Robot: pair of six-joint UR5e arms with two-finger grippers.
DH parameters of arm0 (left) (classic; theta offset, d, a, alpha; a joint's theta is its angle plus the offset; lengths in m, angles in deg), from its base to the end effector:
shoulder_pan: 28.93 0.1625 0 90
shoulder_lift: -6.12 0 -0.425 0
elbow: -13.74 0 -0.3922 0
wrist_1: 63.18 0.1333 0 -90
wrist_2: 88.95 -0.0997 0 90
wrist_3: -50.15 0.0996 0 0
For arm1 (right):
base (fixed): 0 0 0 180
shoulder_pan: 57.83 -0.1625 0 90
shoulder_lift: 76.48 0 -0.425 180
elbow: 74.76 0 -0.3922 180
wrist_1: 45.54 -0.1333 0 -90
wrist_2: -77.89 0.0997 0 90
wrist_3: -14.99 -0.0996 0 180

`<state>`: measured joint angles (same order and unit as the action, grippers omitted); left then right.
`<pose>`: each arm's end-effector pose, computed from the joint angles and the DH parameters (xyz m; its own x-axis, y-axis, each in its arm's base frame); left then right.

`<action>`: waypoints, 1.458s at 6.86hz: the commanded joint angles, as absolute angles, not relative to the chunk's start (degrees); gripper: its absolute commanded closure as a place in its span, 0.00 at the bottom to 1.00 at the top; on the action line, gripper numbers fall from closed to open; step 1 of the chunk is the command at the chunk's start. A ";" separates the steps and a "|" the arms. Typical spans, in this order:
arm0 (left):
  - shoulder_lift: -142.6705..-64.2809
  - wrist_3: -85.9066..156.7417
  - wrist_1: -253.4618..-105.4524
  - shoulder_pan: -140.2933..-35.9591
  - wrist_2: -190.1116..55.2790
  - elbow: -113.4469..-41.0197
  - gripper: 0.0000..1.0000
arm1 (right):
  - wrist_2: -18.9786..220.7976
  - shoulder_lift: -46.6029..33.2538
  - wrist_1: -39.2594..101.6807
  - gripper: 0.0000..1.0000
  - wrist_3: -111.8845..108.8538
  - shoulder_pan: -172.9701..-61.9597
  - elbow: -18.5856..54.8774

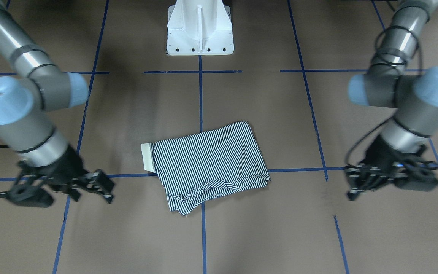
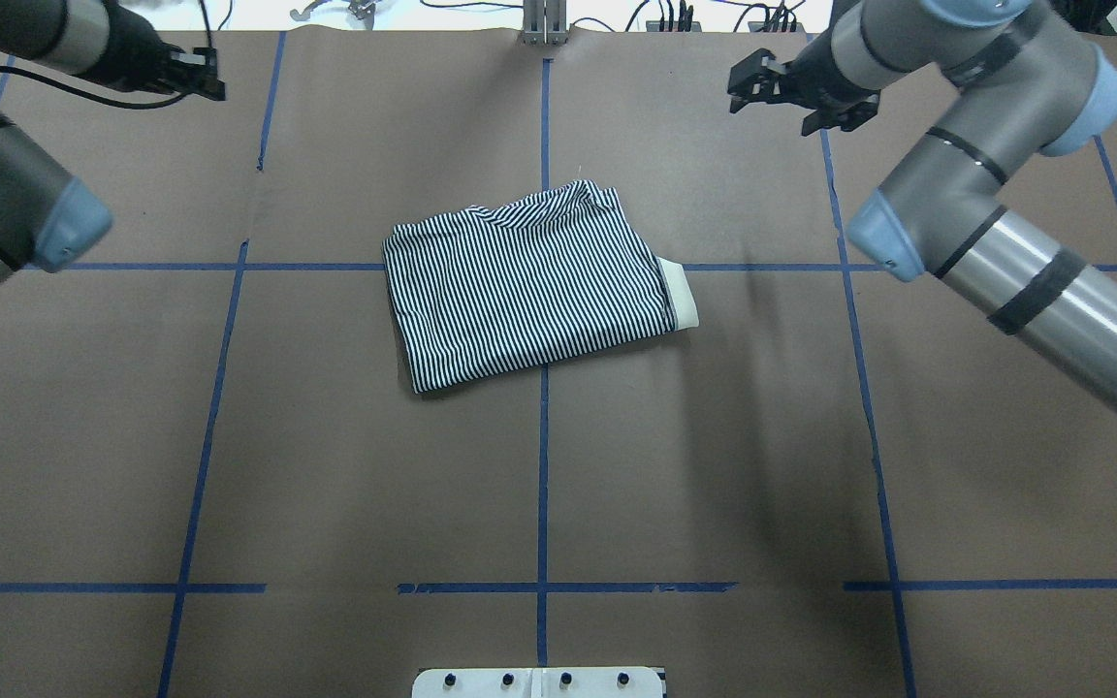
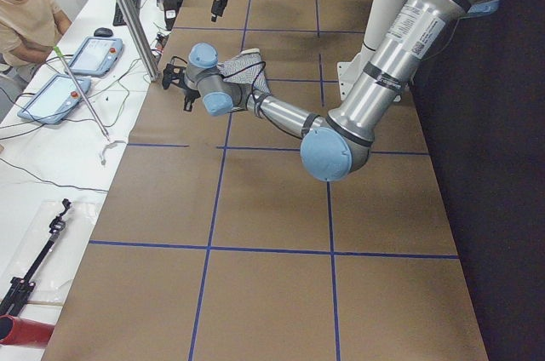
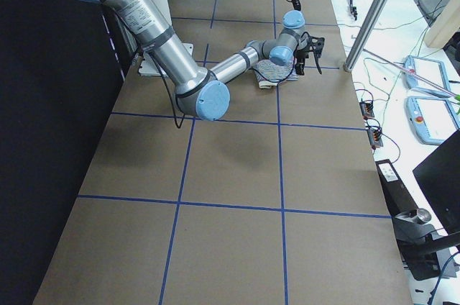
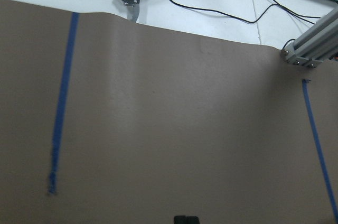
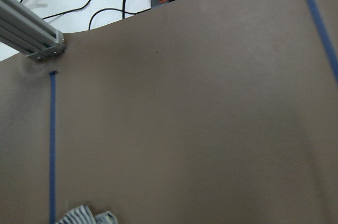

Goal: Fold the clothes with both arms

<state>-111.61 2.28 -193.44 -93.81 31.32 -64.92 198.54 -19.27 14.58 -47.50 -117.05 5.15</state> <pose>0.2222 -0.6697 0.3920 0.5777 0.1325 -0.8054 0.2908 0.8885 0.3548 -0.2979 -0.6613 0.3413 0.5215 0.0990 0.8475 -0.3281 0.9401 0.0921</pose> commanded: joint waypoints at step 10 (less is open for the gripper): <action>-83.63 54.80 -157.37 -121.66 42.35 -84.44 0.00 | 208.43 8.24 57.56 0.00 21.50 -139.96 27.46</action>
